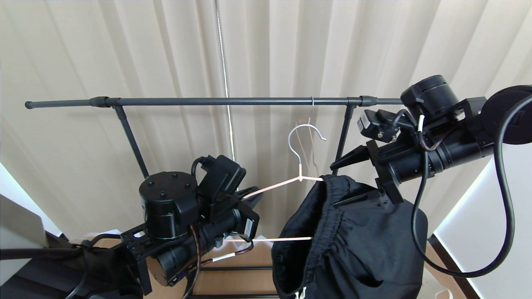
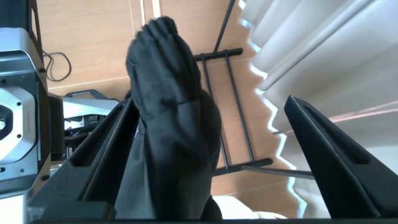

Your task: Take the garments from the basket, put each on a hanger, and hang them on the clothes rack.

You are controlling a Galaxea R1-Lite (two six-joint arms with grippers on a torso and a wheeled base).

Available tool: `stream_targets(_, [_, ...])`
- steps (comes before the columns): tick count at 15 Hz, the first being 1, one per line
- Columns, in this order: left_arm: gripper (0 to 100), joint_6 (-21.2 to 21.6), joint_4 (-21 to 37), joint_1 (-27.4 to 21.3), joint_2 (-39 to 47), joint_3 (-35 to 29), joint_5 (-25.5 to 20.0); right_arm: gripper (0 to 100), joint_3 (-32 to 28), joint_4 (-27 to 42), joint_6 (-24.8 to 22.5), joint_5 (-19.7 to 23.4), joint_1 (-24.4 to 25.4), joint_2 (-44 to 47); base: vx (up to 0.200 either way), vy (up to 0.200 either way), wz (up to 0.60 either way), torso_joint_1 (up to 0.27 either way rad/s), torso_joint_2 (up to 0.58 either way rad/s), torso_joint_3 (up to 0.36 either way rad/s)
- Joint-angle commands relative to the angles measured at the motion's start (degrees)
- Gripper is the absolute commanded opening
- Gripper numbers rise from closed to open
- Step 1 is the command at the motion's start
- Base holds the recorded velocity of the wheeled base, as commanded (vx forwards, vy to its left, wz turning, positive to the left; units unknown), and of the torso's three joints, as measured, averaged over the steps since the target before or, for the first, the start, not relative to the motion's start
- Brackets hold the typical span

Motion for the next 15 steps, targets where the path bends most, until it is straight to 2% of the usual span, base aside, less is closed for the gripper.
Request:
stream_targets(1, [0,0.0,-0.3,0.0,-0.1,0.0,0.0,100,-1.1,0.0,0.0,0.0,0.1,1.5,0.0,0.0,0.0,0.0,0.0,0.0])
stream_targets(7, [0,0.0,-0.4,-0.4,-0.1,0.4,-0.1,100,-2.0,0.0,0.5,0.0,0.1,2.4,0.0,0.0,0.0,0.0,0.0,0.0])
stream_targets(8, [0,-0.1,-0.4,-0.4,-0.2,0.7,-0.1,0,-2.0,0.0,0.7,0.0,0.1,2.4,0.0,0.0,0.0,0.0,0.0,0.0])
stream_targets(15, [0,-0.3,-0.4,-0.1,0.3,1.1,-1.3,0,-2.1,0.0,0.7,0.1,0.6,2.2,0.0,0.0,0.0,0.0,0.0,0.0])
